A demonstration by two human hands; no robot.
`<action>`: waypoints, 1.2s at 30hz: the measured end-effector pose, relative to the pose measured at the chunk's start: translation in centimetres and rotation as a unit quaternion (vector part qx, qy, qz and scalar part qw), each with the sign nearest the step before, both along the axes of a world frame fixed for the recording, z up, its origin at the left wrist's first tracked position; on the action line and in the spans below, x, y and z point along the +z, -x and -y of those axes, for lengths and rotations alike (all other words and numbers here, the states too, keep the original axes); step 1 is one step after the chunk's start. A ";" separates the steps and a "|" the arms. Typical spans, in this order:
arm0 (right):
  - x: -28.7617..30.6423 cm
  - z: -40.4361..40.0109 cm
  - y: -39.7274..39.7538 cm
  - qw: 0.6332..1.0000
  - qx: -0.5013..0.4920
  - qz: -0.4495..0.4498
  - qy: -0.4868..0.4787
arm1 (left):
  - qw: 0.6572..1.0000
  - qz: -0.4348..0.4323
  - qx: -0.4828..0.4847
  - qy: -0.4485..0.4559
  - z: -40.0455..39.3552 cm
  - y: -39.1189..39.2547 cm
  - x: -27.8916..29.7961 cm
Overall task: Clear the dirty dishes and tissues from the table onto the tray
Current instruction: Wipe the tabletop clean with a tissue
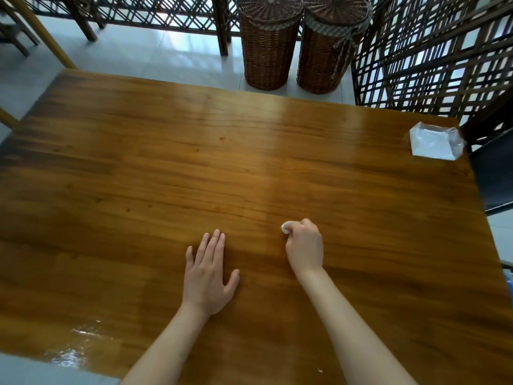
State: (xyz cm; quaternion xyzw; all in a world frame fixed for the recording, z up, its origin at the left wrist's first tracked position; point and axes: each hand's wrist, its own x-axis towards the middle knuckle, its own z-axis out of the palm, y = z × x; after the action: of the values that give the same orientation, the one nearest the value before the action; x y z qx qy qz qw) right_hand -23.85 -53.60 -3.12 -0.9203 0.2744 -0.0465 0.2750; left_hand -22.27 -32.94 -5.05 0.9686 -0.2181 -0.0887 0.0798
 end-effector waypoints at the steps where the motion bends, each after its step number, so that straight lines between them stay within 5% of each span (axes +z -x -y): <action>1: 0.0 -0.3 0.0 1.000 -0.007 0.001 -0.009 | 1.000 0.004 -0.002 -0.001 0.0 0.0 -0.2; 10: 0.5 -2.1 -0.2 0.998 -0.025 0.041 -0.052 | 1.000 0.004 -0.015 0.022 -0.9 -0.6 0.7; 17: 1.2 -7.1 -4.8 0.998 -0.013 0.042 -0.033 | 0.998 0.040 0.015 0.046 -10.3 -8.4 1.5; 29: -0.1 -11.8 -13.2 0.995 -0.097 -0.019 0.003 | 0.993 0.049 -0.109 0.005 -10.8 -15.6 -1.3; 36: 0.0 -16.6 -8.2 0.998 0.049 -0.050 0.008 | 0.992 0.032 -0.122 0.018 -10.9 -15.6 -1.0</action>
State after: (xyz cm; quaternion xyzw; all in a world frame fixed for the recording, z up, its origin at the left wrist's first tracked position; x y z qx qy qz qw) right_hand -15.67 -36.98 -3.16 -0.9358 0.2423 0.0107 0.2558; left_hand -6.69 -22.00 -6.09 0.9356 -0.3385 -0.0622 0.0790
